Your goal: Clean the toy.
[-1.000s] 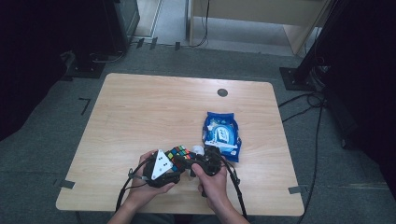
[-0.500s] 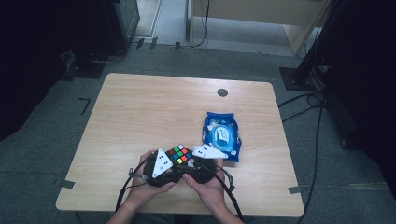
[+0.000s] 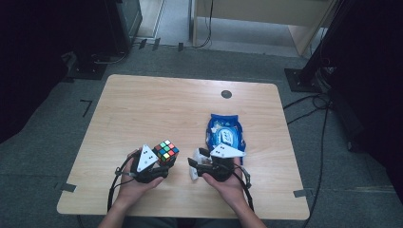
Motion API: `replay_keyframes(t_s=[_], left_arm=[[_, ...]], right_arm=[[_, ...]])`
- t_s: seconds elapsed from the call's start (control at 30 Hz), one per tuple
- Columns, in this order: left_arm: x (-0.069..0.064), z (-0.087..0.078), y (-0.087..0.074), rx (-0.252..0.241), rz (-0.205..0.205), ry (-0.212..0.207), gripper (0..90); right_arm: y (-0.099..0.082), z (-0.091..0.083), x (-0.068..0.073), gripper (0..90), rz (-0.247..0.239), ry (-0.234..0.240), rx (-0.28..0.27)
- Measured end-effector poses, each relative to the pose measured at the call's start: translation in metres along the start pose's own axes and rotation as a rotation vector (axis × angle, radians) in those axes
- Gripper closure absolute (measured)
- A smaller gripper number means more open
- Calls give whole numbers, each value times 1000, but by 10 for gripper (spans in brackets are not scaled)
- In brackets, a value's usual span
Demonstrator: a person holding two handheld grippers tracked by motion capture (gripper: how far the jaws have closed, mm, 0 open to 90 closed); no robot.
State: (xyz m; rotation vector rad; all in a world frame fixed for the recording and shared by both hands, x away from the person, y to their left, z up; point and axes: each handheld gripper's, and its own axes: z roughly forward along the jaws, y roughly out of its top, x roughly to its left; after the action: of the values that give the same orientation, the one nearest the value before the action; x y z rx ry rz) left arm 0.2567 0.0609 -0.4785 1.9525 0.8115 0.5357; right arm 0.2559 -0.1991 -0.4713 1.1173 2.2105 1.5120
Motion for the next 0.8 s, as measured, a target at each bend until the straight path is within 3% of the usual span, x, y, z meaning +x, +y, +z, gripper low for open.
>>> replay_keyframes(t_s=[0.1, 0.2, 0.27, 0.33, 0.43, 0.53, 0.63, 0.73, 0.77, 0.8], left_arm=[[-2, 1, 0, 9, 12, -4, 340], [-4, 2, -1, 11, 19, -12, 340], [-4, 3, -1, 9, 16, -16, 340], [-4, 3, -2, 6, 14, -23, 340], [-4, 2, -2, 2, 14, -32, 340], [-5, 2, -2, -2, 17, -37, 340], [-5, 2, -2, 0, 13, -43, 340], [-6, 3, -2, 8, 9, -50, 340], [-6, 4, -2, 9, 7, -56, 340], [-7, 4, -2, 11, 7, -58, 340]], right_arm=[[-11, 16, -2, 414, -37, -97, 54], [-21, 29, -3, 411, -108, -194, 124], [-26, 33, -7, 429, -106, -228, 150], [-29, 35, -12, 473, -87, -221, 156], [-31, 37, -13, 556, -108, -243, 165], [-33, 40, -14, 661, -99, -247, 194], [-33, 38, -17, 826, -84, -259, 193], [-29, 29, -20, 868, -37, -227, 170], [-26, 25, -19, 870, -39, -219, 148], [-19, 17, -14, 871, -44, -186, 91]])
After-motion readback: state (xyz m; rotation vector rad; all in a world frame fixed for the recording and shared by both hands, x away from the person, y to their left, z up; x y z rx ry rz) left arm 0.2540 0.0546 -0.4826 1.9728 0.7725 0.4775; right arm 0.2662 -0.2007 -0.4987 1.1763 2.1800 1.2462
